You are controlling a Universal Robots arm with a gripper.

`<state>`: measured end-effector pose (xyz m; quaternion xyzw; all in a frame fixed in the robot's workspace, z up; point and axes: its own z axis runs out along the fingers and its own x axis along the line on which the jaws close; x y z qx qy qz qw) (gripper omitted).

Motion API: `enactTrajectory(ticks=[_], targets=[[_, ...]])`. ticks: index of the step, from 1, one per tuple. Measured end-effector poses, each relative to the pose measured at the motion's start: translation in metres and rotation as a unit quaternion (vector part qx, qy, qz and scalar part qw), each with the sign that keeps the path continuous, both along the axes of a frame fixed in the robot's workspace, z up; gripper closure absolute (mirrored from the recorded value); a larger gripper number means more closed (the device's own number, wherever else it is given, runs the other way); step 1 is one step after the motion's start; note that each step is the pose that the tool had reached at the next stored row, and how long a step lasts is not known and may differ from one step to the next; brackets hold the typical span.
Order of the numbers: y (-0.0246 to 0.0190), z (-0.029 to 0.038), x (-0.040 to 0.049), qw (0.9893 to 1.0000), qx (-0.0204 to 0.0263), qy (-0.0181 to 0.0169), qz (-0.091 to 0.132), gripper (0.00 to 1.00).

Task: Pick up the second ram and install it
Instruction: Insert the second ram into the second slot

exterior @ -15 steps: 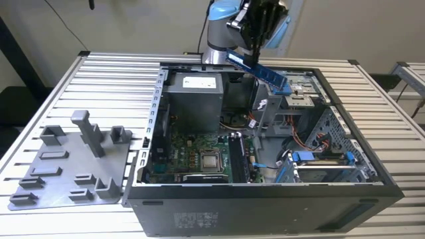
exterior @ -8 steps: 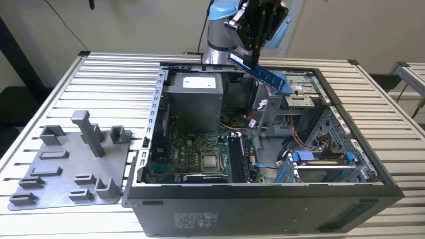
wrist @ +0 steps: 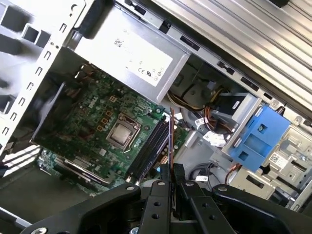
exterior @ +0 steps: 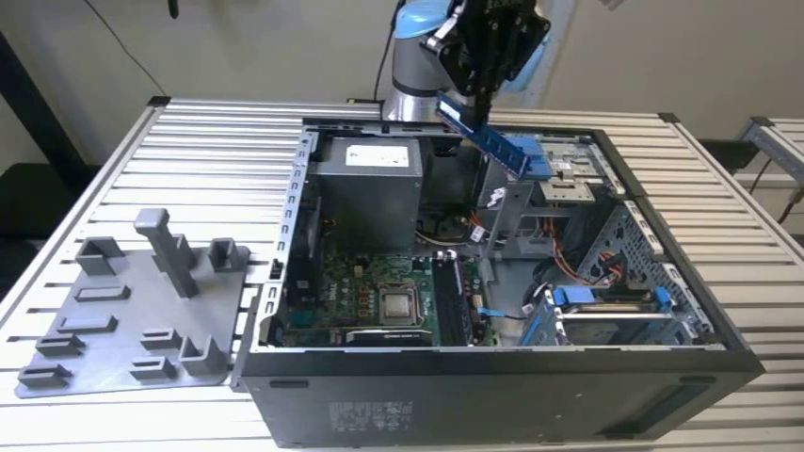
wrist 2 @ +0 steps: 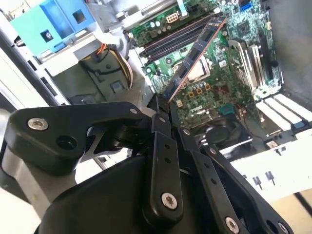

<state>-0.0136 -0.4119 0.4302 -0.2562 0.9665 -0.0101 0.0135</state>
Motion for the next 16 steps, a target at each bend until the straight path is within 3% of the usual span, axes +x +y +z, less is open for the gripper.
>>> enactTrajectory(ticks=[5, 9, 12, 16], targets=[[0.0, -0.0003, 0.0, 0.9993, 0.0, 0.0, -0.038, 0.86], [0.0, -0.0007, 0.0, 0.9978, 0.0, 0.0, -0.067, 0.86], [0.0, -0.001, 0.0, 0.9957, 0.0, 0.0, -0.093, 0.86], [0.0, -0.0015, 0.0, 0.9918, 0.0, 0.0, -0.127, 0.86]])
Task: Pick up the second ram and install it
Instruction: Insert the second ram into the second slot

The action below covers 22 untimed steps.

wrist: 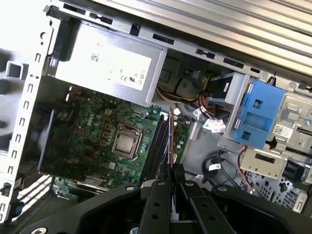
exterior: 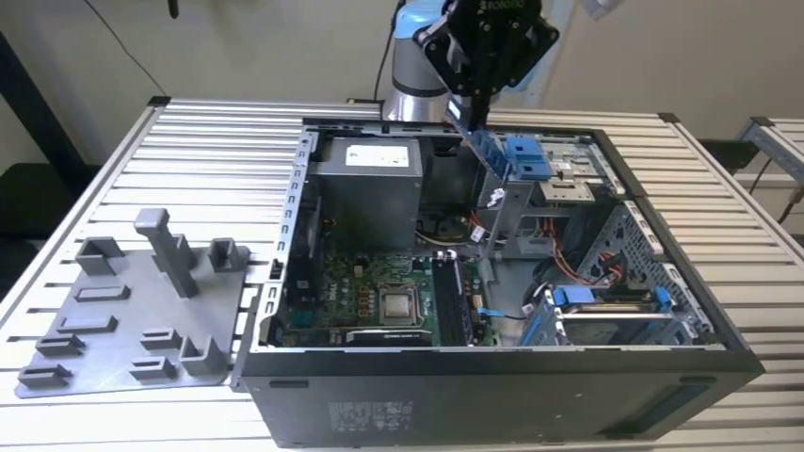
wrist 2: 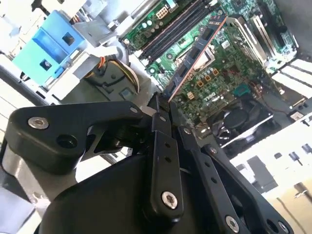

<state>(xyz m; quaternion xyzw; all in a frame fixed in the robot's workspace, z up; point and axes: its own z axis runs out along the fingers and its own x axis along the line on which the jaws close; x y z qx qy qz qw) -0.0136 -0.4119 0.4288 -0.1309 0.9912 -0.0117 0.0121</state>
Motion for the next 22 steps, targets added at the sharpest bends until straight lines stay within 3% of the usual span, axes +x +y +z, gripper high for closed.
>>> enactTrajectory(ticks=[3, 6, 11, 18, 22], targets=[[0.0, -0.0003, 0.0, 0.9997, 0.0, 0.0, -0.026, 0.86], [0.0, -0.0007, 0.0, 0.9987, 0.0, 0.0, -0.052, 0.86], [0.0, -0.0012, 0.0, 0.9959, 0.0, 0.0, -0.09, 0.86], [0.0, -0.0018, 0.0001, 0.991, 0.0, 0.0, -0.134, 0.86], [0.0, -0.0019, 0.0001, 0.9901, 0.0, 0.0, -0.14, 0.86]])
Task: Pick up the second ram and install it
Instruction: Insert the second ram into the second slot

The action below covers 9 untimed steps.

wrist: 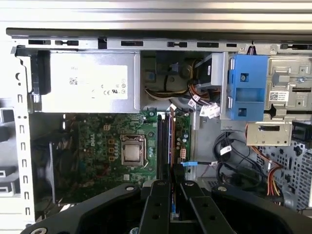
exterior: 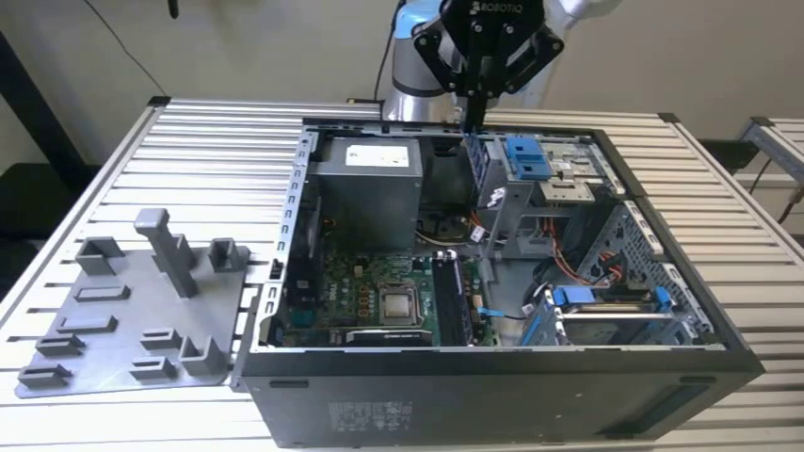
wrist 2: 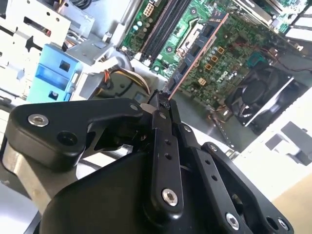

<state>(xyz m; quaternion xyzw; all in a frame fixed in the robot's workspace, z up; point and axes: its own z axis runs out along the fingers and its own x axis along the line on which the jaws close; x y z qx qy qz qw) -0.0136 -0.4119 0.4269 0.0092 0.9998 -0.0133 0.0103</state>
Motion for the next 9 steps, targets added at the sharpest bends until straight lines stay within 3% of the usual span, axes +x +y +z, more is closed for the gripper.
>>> enactTrajectory(ticks=[9], targets=[[0.0, -0.0069, 0.0021, 1.0, 0.0001, 0.0, -0.001, 0.86]])
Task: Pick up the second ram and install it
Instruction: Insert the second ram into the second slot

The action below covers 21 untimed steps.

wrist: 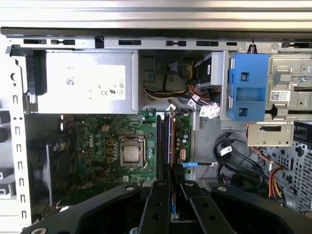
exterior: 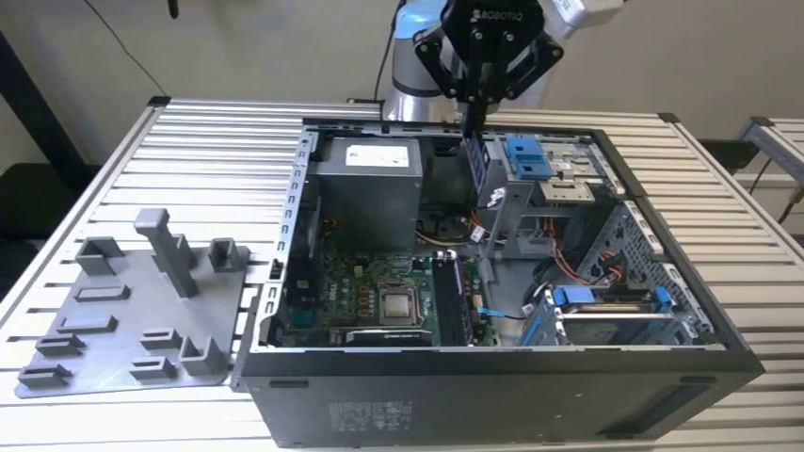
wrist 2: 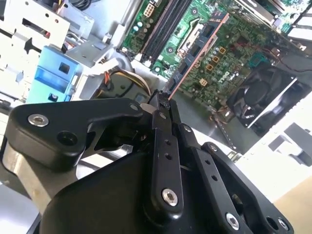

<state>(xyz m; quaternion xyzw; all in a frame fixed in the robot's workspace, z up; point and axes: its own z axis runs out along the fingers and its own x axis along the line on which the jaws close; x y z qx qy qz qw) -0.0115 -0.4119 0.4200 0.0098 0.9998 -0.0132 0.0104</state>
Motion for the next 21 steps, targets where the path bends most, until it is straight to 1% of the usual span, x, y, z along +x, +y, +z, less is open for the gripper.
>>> enactTrajectory(ticks=[9, 21], targets=[[-0.0009, -0.0113, 0.0042, 1.0, -0.0001, 0.0, 0.0, 0.86], [-0.0083, -0.0308, 0.0068, 1.0, -0.0001, 0.0001, 0.0, 0.86]])
